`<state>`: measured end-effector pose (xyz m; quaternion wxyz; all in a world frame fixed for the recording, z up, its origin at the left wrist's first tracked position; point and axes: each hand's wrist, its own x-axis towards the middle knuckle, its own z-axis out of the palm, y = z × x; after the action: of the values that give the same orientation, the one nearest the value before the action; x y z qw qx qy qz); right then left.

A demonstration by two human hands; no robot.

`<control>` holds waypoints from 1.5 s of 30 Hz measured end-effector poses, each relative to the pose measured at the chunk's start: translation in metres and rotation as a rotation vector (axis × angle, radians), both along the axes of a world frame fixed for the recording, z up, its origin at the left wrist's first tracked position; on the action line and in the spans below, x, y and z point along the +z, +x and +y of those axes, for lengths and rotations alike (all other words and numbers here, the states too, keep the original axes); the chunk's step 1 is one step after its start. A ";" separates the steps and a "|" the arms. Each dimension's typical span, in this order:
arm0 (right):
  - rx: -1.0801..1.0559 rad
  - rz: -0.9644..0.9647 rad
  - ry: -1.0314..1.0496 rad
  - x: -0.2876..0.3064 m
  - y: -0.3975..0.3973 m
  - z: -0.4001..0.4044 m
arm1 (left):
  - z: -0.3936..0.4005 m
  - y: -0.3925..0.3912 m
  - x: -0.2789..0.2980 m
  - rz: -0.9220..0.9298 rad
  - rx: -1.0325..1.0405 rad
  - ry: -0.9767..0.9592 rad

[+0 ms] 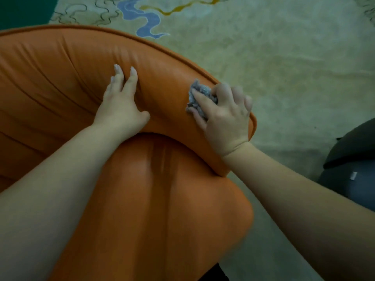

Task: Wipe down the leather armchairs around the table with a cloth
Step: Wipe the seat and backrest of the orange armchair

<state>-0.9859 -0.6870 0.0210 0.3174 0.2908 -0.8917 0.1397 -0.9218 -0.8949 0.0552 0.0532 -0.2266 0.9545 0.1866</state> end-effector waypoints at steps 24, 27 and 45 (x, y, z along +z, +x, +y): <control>0.228 -0.060 0.342 -0.052 0.053 0.022 | -0.012 0.013 0.002 0.033 -0.029 0.110; 0.206 -0.168 0.181 -0.045 0.061 0.012 | -0.013 0.034 -0.009 0.057 -0.033 0.094; 0.147 -0.751 -0.017 -0.057 0.134 0.008 | 0.027 0.184 -0.063 -0.337 -0.080 -0.077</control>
<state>-0.8519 -0.6785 -0.0357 -0.0399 0.2802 -0.9214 0.2662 -0.7376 -0.8679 -0.0080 0.2110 -0.2185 0.9467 0.1073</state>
